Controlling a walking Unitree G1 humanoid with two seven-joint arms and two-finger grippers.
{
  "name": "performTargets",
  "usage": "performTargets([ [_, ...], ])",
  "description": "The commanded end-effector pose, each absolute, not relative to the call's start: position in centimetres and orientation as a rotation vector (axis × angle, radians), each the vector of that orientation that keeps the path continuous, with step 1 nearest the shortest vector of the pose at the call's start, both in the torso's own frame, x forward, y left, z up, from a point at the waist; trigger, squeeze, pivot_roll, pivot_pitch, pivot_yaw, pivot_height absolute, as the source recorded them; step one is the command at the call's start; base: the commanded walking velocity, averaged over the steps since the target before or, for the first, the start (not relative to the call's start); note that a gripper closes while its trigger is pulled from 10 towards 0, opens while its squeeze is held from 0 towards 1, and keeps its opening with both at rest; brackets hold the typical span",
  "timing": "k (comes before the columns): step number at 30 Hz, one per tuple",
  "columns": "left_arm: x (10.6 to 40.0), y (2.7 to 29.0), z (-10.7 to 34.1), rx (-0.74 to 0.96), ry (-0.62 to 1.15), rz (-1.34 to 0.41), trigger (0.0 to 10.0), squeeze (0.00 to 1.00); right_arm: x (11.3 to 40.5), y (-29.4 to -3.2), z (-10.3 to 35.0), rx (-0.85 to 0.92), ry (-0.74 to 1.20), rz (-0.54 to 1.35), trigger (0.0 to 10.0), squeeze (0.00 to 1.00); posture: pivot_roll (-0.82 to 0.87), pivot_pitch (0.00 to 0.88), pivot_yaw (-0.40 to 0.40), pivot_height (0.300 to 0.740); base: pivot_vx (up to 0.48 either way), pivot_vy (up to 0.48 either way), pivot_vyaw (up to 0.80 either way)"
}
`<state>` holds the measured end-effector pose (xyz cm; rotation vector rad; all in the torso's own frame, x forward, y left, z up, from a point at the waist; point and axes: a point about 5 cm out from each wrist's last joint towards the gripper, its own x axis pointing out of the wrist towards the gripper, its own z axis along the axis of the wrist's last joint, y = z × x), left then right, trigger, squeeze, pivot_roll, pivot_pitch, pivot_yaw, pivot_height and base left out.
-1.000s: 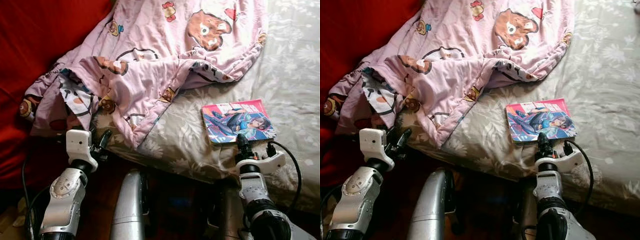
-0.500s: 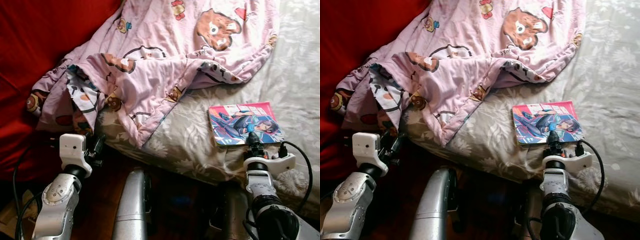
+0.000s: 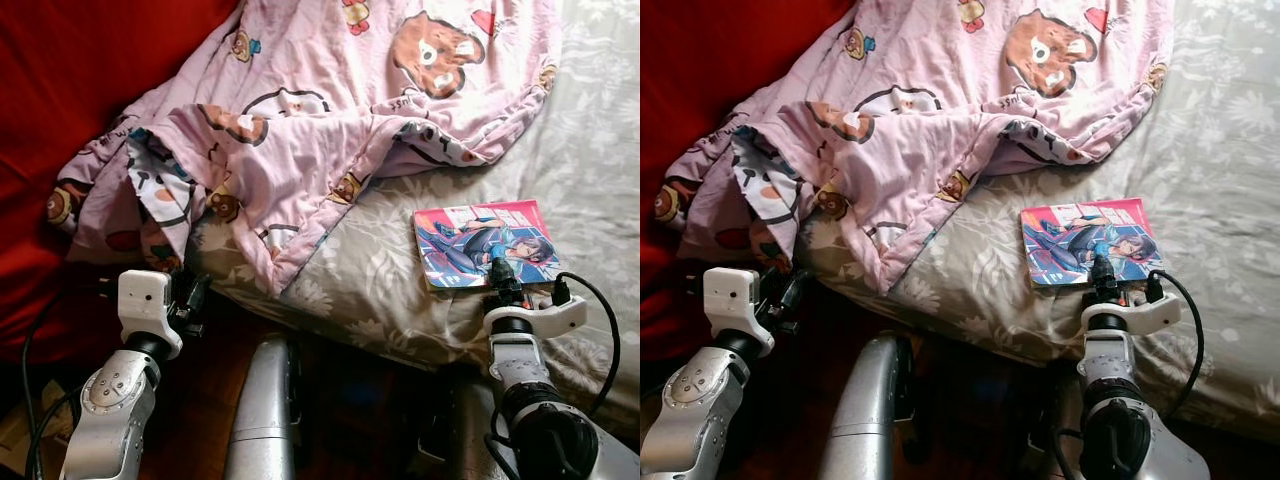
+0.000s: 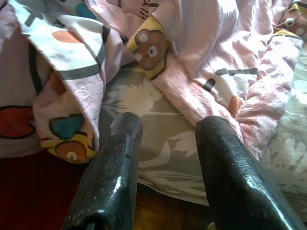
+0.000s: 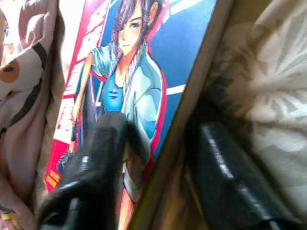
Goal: Clean up the room
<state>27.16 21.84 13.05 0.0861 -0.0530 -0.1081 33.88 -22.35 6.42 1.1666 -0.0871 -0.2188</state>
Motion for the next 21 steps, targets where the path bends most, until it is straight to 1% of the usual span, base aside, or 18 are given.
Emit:
performTargets([
  [1,26.5,22.5,12.4,0.107,-0.018,-0.084,10.0,0.00,33.2,-20.9,5.0,1.160,-0.015,-0.189,0.0,0.00,0.29,0.454,0.178,0.580,0.000,0.000,0.00],
  [7,26.6,22.4,12.3,0.110,-0.011,-0.088,10.0,0.00,32.6,-20.8,4.2,1.160,-0.003,-0.204,0.0,0.00,0.29,0.460,0.178,0.580,0.000,0.000,0.00],
  [13,27.3,22.2,12.2,0.104,-0.014,-0.081,10.0,0.00,32.9,-21.3,4.8,1.140,-0.052,-0.231,0.0,0.00,0.26,0.452,0.170,0.580,0.000,0.000,0.00],
  [18,28.2,21.7,12.1,0.092,-0.026,-0.080,10.0,0.00,32.6,-21.9,5.0,1.085,-0.099,-0.292,0.0,0.00,0.22,0.426,0.156,0.580,0.000,0.000,0.00],
  [21,28.7,21.6,12.0,0.081,-0.035,-0.070,10.0,0.00,31.6,-22.1,4.3,1.071,-0.122,-0.340,0.0,0.00,0.19,0.404,0.139,0.580,0.000,0.000,0.00],
])
